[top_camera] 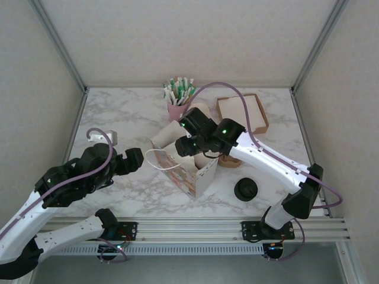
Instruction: Pack the takeout coffee
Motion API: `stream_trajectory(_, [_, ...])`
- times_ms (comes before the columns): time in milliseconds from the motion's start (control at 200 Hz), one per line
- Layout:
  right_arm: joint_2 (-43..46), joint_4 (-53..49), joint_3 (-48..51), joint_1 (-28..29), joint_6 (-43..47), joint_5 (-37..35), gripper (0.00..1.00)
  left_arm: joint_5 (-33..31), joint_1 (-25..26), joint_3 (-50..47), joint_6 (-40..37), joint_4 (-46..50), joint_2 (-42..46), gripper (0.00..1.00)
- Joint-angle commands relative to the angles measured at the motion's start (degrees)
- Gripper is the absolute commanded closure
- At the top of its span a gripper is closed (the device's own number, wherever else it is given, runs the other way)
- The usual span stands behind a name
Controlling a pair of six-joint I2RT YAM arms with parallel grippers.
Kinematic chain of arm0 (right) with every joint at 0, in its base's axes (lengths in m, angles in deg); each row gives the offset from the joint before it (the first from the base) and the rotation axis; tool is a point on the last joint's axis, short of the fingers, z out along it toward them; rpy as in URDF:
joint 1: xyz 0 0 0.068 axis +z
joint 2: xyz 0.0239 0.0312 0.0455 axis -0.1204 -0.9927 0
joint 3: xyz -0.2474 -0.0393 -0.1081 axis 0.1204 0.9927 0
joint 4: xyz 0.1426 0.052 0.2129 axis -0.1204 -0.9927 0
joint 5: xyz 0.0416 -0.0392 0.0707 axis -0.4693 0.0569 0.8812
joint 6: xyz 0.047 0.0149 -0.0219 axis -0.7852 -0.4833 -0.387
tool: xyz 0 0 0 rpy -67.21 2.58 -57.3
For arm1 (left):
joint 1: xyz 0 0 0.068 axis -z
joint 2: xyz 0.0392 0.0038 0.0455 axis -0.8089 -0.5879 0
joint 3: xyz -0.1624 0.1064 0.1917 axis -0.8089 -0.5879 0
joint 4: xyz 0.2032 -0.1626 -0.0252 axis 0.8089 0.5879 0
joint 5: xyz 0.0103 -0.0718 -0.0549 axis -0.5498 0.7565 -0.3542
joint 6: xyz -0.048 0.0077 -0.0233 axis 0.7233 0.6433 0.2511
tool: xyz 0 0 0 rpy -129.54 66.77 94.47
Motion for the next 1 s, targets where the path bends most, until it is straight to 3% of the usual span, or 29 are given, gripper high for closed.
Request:
stream_trajectory(0, [2.7, -3.4, -4.2, 1.3, 0.8, -3.0, 0.50, -1.3, 0.3, 2.3, -1.0, 0.6, 0.0, 0.08])
stream_trajectory(275, [11.5, -0.3, -6.4, 4.5, 3.4, -6.9, 0.50, -3.7, 0.3, 5.2, -4.7, -1.9, -1.8, 0.06])
stream_trajectory(491, [26.9, 7.8, 4.1, 4.6, 6.5, -15.0, 0.49, -7.3, 0.3, 7.4, -11.1, -5.7, -2.7, 0.00])
stream_trajectory(611, [36.1, 11.9, 11.4, 4.5, 9.2, -22.9, 0.35, -12.4, 0.3, 6.6, -13.9, -8.0, -2.2, 0.00])
stream_trajectory(851, [47.3, 13.9, 20.9, 4.5, 19.8, -34.7, 0.02, -31.7, 0.3, -1.8, -19.6, -19.9, 0.2, 0.00])
stream_trajectory(996, [51.5, 18.4, 27.6, 4.5, 27.0, -42.5, 0.01, -38.1, 0.2, -7.2, -26.0, -29.1, 1.8, 0.00])
